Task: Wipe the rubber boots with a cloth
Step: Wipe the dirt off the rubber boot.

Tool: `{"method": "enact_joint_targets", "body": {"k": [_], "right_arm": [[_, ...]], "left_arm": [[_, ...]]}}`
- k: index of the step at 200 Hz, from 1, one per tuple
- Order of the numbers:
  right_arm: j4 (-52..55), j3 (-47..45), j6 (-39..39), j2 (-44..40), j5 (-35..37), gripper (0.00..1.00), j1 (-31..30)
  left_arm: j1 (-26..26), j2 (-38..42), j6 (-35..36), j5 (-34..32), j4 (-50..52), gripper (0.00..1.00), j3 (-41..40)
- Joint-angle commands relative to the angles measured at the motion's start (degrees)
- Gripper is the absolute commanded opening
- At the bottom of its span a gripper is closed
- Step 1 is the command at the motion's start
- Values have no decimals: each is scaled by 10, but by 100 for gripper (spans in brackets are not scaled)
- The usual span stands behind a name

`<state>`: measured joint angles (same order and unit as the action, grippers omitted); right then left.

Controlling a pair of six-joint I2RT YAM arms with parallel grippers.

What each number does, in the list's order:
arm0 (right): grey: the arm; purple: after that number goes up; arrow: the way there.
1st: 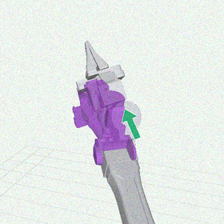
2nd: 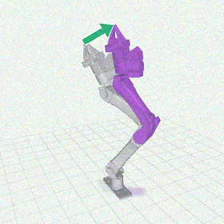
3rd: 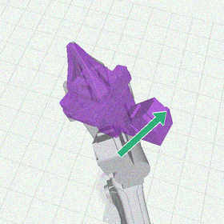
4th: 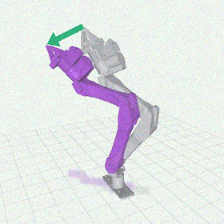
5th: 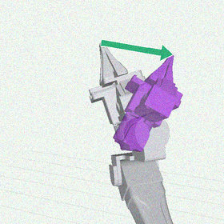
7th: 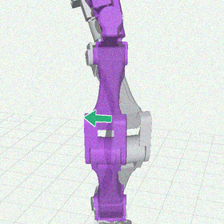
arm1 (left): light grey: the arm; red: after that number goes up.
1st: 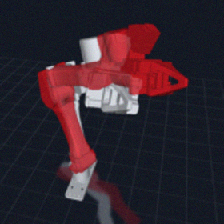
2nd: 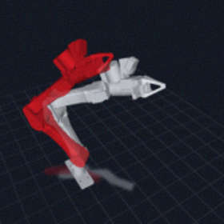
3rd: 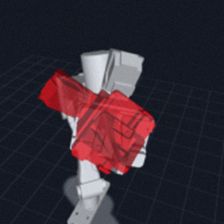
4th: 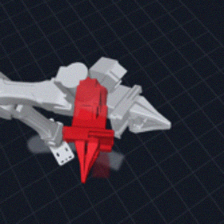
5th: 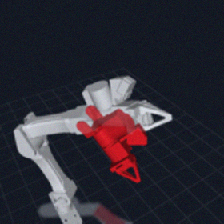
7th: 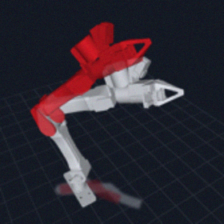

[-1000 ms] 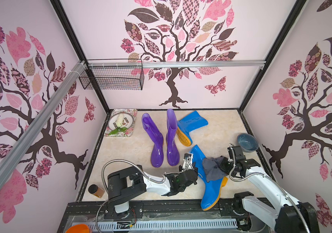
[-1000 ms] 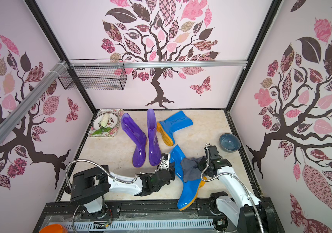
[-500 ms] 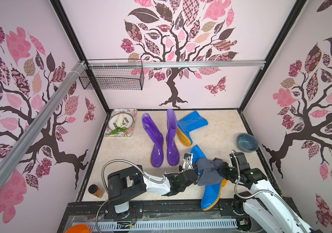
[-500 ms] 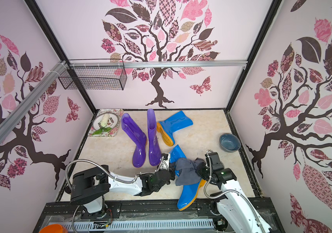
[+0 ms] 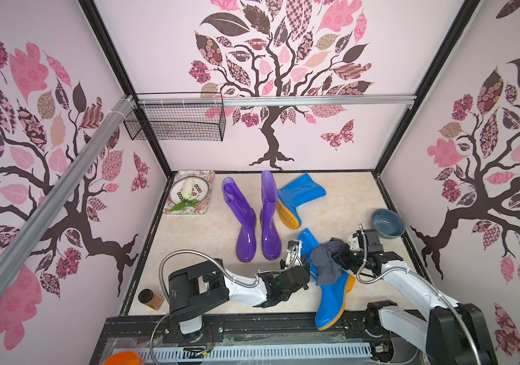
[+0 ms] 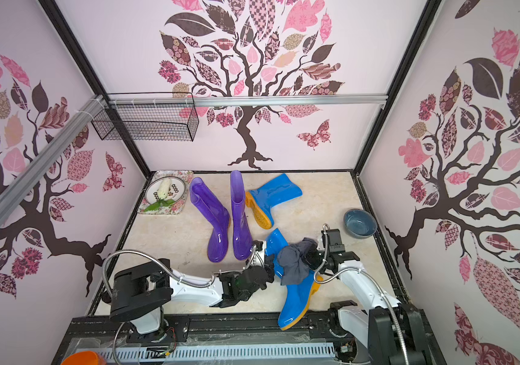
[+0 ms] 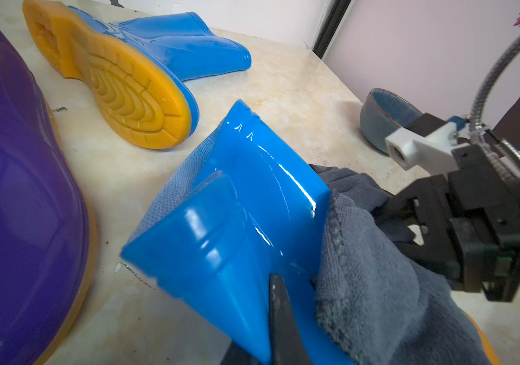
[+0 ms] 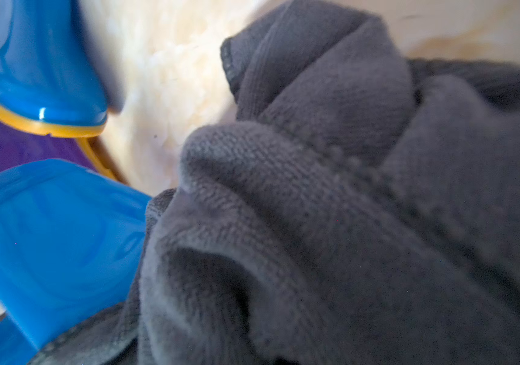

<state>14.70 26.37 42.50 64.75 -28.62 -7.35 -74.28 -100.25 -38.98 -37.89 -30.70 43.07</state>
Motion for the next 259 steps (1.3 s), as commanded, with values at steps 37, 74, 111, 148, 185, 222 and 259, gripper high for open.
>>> {"method": "enact_joint_targets", "body": {"k": [37,74,111,148,185,222,259], "right_arm": [[-155,143,-4,117,-148,0,-109],[-181,198,17,166,-144,0,-123],[-68,163,-7,120,-64,0,-112],[116,89,-17,-47,97,0,-67],[217,89,-37,-170,125,0,-56],[130,69,-16,-144,14,0,-121],[31,156,-40,-47,-9,0,-196]], "left_arm": [[-6,5,11,-10,-11,0,10],[-7,5,13,-11,-4,0,10],[-7,6,15,-14,-3,0,9],[-7,2,16,-13,-7,0,9],[-7,-7,17,-10,-12,0,17],[-6,-13,22,-9,-11,0,31],[-6,-11,18,-7,-7,0,32]]}}
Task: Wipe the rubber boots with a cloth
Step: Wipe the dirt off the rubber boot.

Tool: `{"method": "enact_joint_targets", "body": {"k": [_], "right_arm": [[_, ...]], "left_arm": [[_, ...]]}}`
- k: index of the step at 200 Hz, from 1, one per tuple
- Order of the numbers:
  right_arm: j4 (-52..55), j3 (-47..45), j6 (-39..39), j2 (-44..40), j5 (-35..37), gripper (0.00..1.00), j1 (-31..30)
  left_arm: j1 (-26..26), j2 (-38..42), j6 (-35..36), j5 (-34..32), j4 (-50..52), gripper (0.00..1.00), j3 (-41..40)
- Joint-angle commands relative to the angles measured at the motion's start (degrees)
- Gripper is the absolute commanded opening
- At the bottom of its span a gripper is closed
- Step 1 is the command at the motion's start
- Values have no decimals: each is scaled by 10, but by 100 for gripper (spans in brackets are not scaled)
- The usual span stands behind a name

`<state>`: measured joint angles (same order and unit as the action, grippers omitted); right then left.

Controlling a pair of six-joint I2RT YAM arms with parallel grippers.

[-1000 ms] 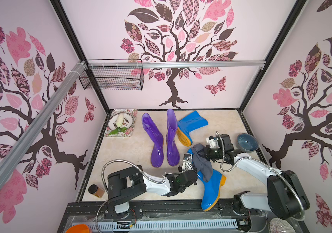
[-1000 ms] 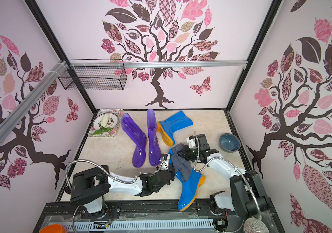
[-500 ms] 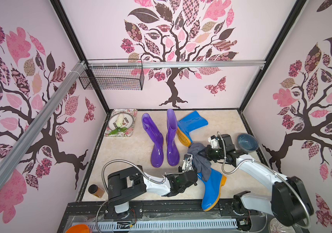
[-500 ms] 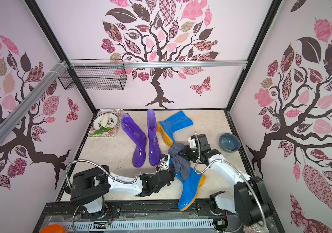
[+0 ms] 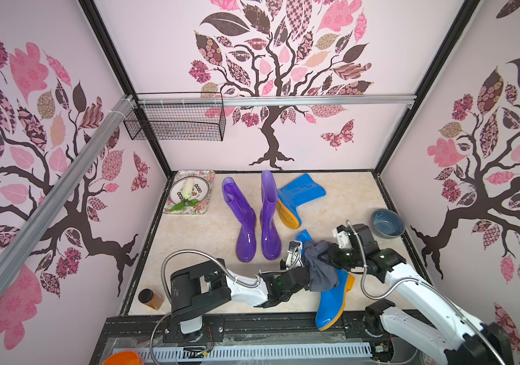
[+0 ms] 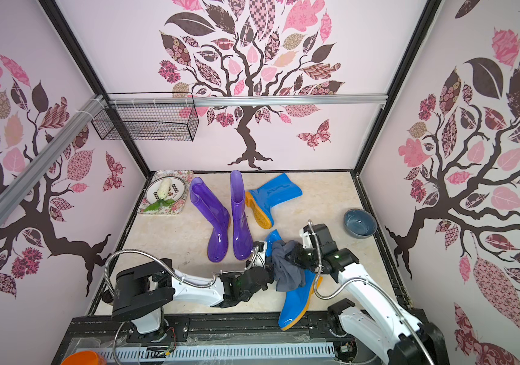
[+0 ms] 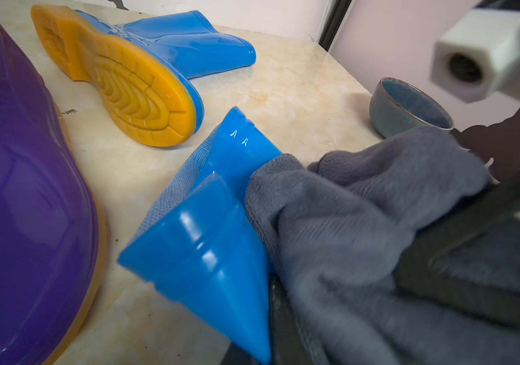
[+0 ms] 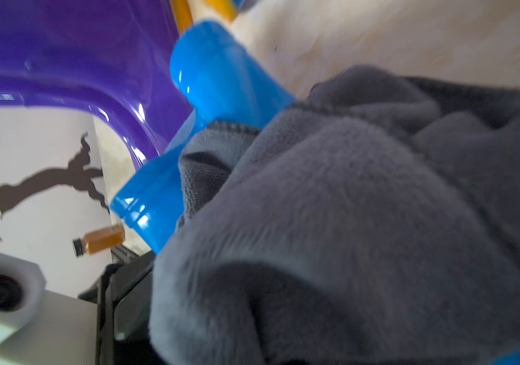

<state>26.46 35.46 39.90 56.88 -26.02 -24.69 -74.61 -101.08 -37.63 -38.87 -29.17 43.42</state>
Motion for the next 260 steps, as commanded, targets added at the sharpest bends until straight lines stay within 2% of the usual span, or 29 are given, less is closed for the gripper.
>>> {"method": "enact_joint_targets", "body": {"k": [1,19,29,55,82,97,119,128,143,157,180,207,215,232,260], "right_arm": [[-90,67,-14,34,-34,0,-23],[-140,83,-22,74,-23,0,-22],[-131,100,-35,105,-8,0,-22],[-78,119,-62,148,-28,0,-22],[-64,17,-30,42,13,0,-23],[10,-25,-19,-30,65,0,-23],[103,-37,-16,-93,122,0,-24],[98,-43,-13,-109,108,0,-23],[35,-48,-9,-109,29,0,-25],[-14,-30,-9,-76,-39,0,-28],[-47,41,-43,-9,-39,0,-53],[-69,96,-60,53,-61,0,-55],[-72,102,-61,55,-34,0,-53],[-62,88,-44,51,74,0,-42],[49,68,-34,41,127,0,-33]], "left_arm": [[-3,-2,5,2,-22,0,28],[-4,-1,4,1,-20,0,28],[-4,1,2,0,-17,0,28],[-5,9,2,-4,-12,0,23],[-5,11,1,-9,-14,0,17],[-3,8,-2,-9,-19,0,14],[-1,-1,-6,-2,-28,0,14],[-1,-3,-5,0,-31,0,16],[0,-6,-6,0,-32,0,19],[0,-5,-4,0,-32,0,20],[0,2,-5,-1,-24,0,19],[-1,9,-5,-6,-16,0,18],[-1,10,-5,-7,-14,0,18],[-1,11,-4,-9,-14,0,17],[0,16,-8,-16,-13,0,12]]}}
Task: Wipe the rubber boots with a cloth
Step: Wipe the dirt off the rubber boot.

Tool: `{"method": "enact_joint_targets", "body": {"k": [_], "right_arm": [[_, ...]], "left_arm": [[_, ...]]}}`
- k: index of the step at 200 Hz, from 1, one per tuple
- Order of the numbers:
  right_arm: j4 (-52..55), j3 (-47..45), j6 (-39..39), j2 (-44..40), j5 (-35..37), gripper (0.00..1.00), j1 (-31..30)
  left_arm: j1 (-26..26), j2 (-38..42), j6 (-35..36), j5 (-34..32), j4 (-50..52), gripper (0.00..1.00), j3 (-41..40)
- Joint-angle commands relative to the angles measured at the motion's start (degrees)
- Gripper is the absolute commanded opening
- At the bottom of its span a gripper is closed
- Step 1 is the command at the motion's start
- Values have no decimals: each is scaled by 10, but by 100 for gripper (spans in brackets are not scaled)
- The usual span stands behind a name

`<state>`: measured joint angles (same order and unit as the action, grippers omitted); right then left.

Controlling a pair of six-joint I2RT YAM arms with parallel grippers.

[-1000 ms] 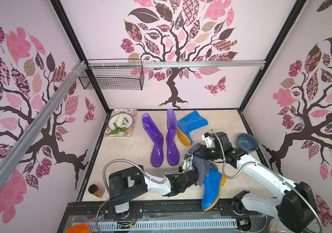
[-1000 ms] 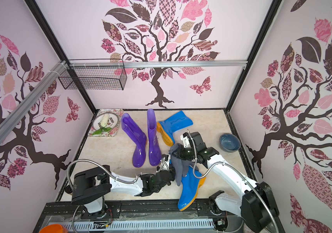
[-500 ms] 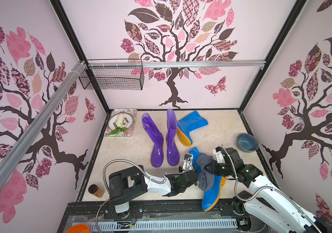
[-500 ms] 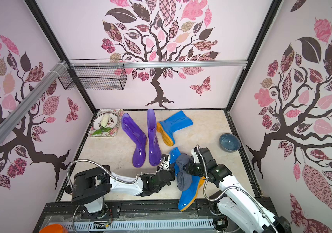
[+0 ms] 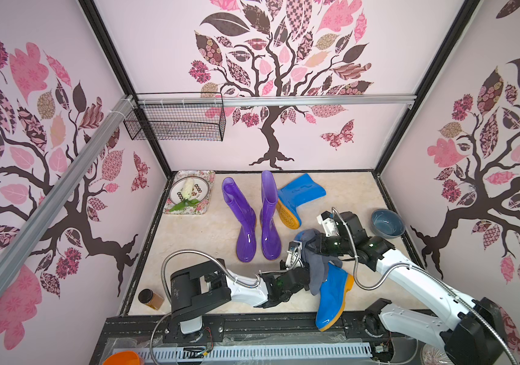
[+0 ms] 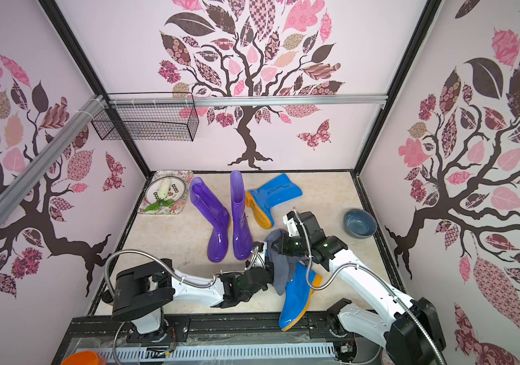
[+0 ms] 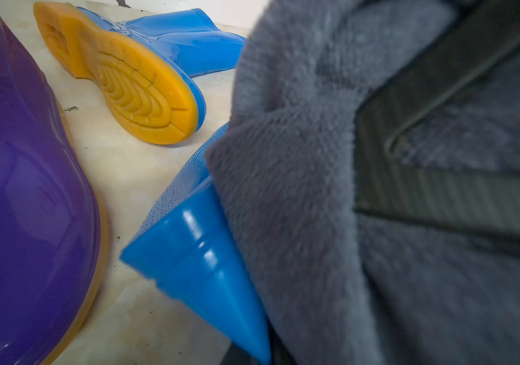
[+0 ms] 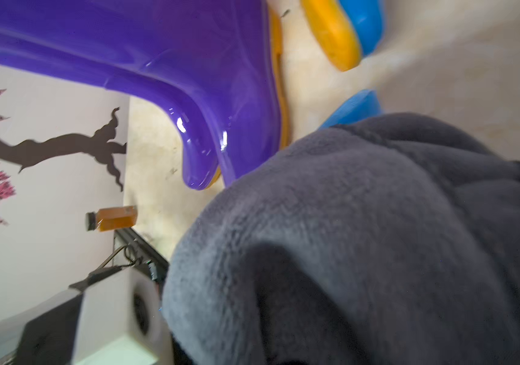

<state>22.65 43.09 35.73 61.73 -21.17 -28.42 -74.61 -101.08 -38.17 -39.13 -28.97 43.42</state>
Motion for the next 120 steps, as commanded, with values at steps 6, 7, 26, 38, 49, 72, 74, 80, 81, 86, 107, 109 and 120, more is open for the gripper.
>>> {"method": "enact_joint_targets", "body": {"k": [6,7,26,38,49,72,74,80,81,86,107,109,120], "right_arm": [[107,-22,16,-25,89,0,0],[111,-24,18,-29,93,0,-1],[174,-62,62,-125,166,0,-35],[220,-61,77,-172,171,0,-38],[261,-46,81,-193,152,0,-40],[311,-14,110,-228,131,0,-80],[315,-10,113,-230,132,0,-86],[326,1,121,-232,136,0,-101],[329,5,122,-232,137,0,-104],[338,15,128,-231,141,0,-119],[344,24,185,-237,169,0,-199],[340,21,192,-239,171,0,-209],[319,6,238,-241,194,0,-275]], "left_arm": [[1,16,-6,-16,-11,0,13],[1,16,-7,-17,-10,0,13],[6,11,-25,-19,0,0,16],[12,6,-41,-21,14,0,24],[20,0,-53,-14,16,0,29],[36,-8,-66,-4,15,0,42],[37,-8,-67,-3,15,0,43],[42,-12,-70,1,15,0,47],[42,-12,-70,1,16,0,48],[46,-15,-73,3,17,0,52],[57,-21,-83,7,18,0,64],[57,-22,-84,7,18,0,65],[61,-25,-86,8,19,0,72]]}}
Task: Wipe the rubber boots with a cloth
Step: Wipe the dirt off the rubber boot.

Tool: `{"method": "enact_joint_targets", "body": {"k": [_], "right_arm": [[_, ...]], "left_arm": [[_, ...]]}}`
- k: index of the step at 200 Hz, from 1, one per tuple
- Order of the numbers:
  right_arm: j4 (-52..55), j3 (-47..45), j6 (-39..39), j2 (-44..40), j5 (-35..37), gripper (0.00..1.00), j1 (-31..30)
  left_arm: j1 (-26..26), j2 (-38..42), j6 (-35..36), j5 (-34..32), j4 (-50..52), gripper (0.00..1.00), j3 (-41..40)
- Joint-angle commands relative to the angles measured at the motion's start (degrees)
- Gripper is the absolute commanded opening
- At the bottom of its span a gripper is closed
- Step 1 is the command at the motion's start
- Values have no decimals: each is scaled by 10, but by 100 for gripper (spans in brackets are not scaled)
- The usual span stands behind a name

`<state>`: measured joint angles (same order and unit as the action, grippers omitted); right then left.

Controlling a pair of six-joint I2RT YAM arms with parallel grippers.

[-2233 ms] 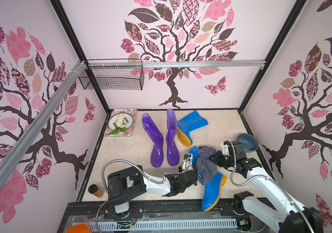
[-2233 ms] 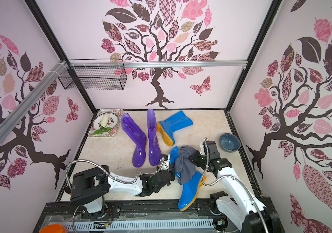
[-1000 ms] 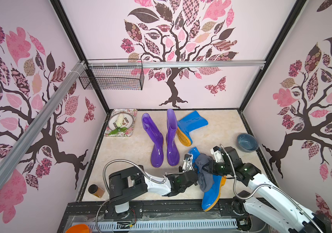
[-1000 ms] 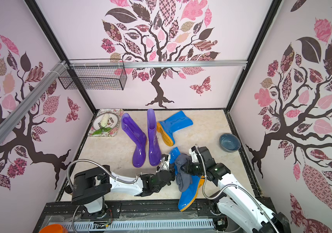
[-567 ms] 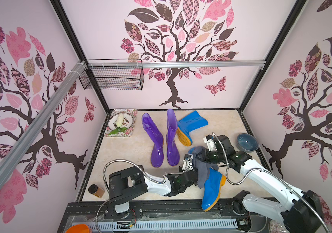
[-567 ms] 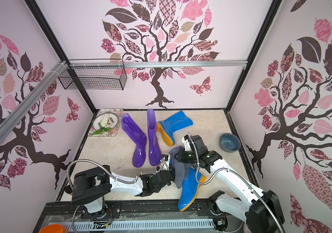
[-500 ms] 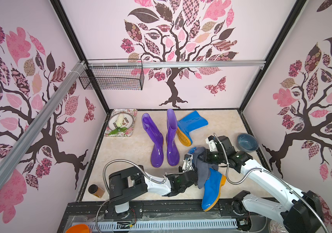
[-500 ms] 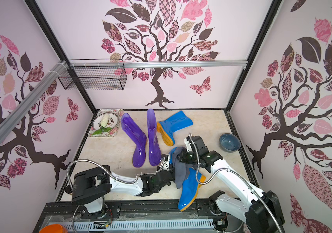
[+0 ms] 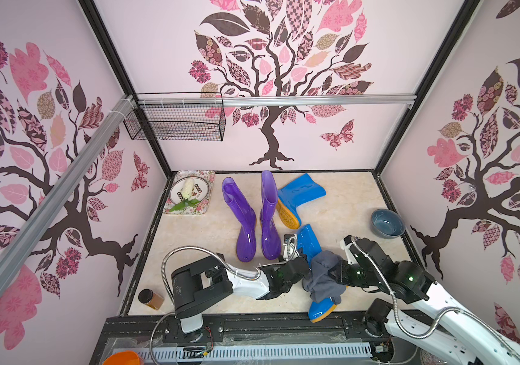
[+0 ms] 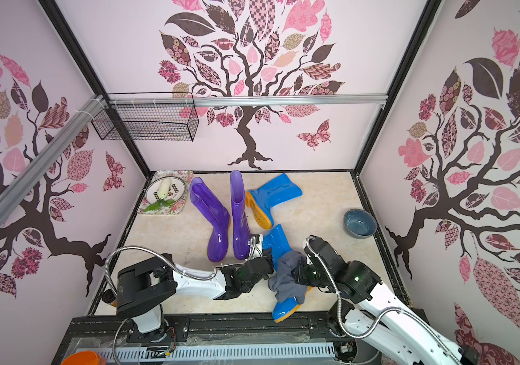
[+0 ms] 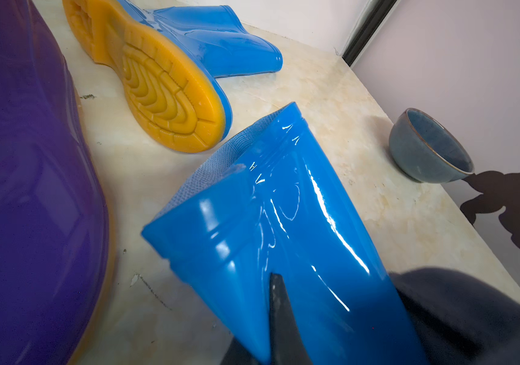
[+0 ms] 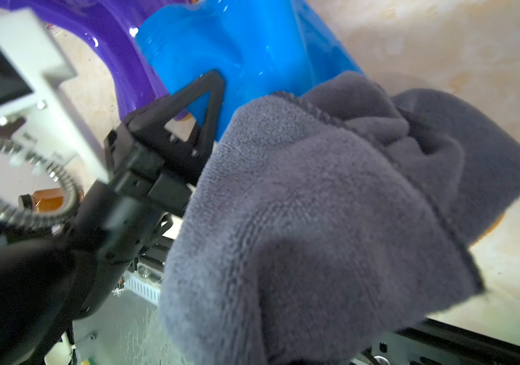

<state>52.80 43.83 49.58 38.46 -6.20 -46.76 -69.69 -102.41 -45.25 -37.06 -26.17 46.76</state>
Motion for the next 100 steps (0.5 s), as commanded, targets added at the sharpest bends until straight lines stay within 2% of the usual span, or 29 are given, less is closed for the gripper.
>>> {"method": "enact_joint_targets", "body": {"k": [1,27,41,59,87,100], "right_arm": [[15,-3,103,-8,47,0,-97],[-30,-20,210,19,148,0,-277],[-64,-33,235,44,167,0,-335],[-104,-69,238,72,151,0,-337],[-73,-99,253,38,224,0,-326],[-40,-108,232,10,213,0,-255]], "left_arm": [[12,-12,-16,-12,-8,0,40],[20,-19,-27,-7,4,0,53],[26,-16,-41,-3,4,0,49],[29,-14,-45,0,1,0,45],[28,-6,-57,5,2,0,33],[28,-2,-61,8,3,0,27]]}}
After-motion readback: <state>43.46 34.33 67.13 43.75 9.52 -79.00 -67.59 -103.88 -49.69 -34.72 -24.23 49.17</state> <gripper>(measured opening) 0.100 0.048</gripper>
